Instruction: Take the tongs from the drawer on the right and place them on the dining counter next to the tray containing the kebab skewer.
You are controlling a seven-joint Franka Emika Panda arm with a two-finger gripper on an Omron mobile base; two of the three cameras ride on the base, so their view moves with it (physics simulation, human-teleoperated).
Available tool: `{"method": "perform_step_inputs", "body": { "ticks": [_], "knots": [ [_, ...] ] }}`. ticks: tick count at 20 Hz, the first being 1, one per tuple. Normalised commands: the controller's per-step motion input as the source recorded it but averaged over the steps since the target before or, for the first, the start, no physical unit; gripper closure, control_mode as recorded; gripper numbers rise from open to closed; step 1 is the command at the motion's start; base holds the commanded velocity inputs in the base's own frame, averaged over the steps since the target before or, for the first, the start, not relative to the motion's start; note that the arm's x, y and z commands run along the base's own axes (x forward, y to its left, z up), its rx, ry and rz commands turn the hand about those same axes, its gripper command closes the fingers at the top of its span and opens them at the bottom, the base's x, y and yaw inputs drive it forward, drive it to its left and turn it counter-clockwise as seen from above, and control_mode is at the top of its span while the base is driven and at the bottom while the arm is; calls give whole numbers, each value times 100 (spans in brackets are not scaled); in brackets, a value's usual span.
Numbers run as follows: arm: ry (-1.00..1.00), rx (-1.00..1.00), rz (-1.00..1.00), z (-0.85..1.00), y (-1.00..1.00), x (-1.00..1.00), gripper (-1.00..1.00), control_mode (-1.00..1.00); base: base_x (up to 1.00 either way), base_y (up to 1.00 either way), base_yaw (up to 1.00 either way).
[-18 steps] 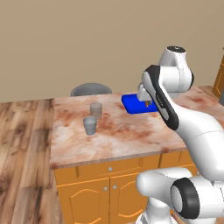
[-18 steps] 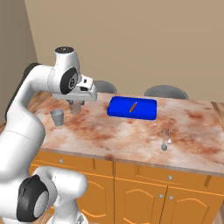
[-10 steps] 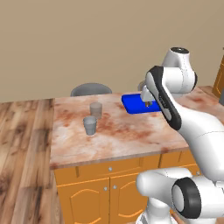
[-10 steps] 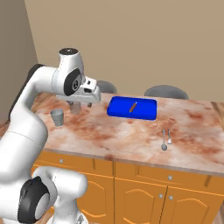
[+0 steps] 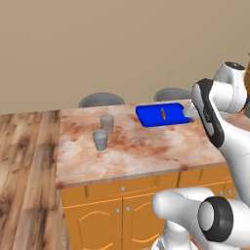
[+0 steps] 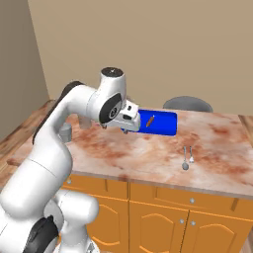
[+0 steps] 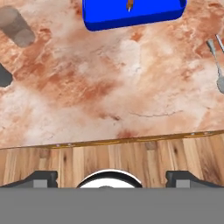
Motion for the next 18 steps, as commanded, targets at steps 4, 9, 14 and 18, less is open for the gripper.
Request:
{"method": "perform_step_inputs", "body": {
  "ticks": [4, 9, 14, 18],
  "knots": [
    [-8, 16, -14, -37, -100, -51, -100, -100, 0, 0, 0],
    [-11, 17, -20, -43, -100, -78, -100, -100, 0, 0, 0],
    [-3, 13, -29, -61, -100, -59, -100, -100, 0, 0, 0],
    [-3, 6, -26, -64, -98, -44, -100, -100, 0, 0, 0]
  ]
}}
